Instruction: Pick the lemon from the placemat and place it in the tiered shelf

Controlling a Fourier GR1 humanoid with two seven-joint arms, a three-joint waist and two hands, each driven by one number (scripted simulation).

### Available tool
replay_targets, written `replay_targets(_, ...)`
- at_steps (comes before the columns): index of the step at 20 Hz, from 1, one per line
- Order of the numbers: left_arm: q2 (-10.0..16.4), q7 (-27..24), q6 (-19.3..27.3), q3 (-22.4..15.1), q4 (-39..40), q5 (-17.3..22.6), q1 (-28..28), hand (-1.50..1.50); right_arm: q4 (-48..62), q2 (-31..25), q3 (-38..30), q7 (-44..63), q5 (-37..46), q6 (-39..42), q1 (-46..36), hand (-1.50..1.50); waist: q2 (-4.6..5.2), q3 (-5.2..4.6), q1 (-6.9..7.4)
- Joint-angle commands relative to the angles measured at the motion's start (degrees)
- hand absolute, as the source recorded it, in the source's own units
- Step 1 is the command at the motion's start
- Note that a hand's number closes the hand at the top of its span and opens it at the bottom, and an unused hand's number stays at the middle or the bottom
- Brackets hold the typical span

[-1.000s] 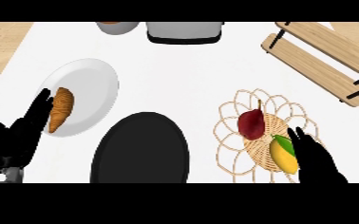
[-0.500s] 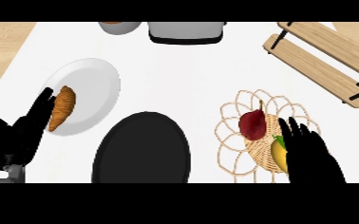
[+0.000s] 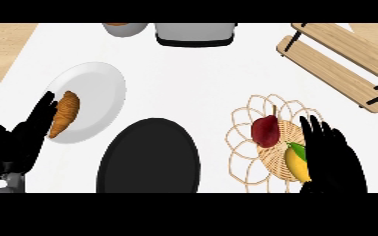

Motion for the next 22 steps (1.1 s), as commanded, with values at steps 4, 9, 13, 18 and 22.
replay_targets(4,-2.4,-0.7,-2.5,1.7,0.9,-2.1,0.5,0.00,8.3,3.1,-0.4,-3.3,4.8,-4.8,-0.6,-1.50,0.06,-0.09,-0.03)
replay_targets(9,-3.2,4.2,-2.1,3.1,-3.1,-3.6,-0.3,0.00,5.3,0.1,-5.8,-8.5,3.4,-3.4,0.3,-1.50,0.02,-0.08,-0.11)
replay_targets(13,-3.7,-0.8,-4.3,4.3,3.8,-4.7,-2.5,0.00,16.4,1.8,-7.5,-12.6,4.3,-7.5,-4.4,-1.50,0.11,-0.09,0.00)
replay_targets(18,-5.3,3.5,-3.3,4.5,-1.8,-5.8,-1.0,0.00,20.0,3.9,-6.2,-14.2,7.4,-13.7,0.5,-1.50,0.04,-0.07,-0.07)
replay_targets(22,-3.7,3.7,-6.5,7.6,-0.7,-4.8,-1.2,0.00,17.6,4.7,-8.8,-15.4,4.5,-9.8,-0.7,1.50,0.04,-0.09,-0.11)
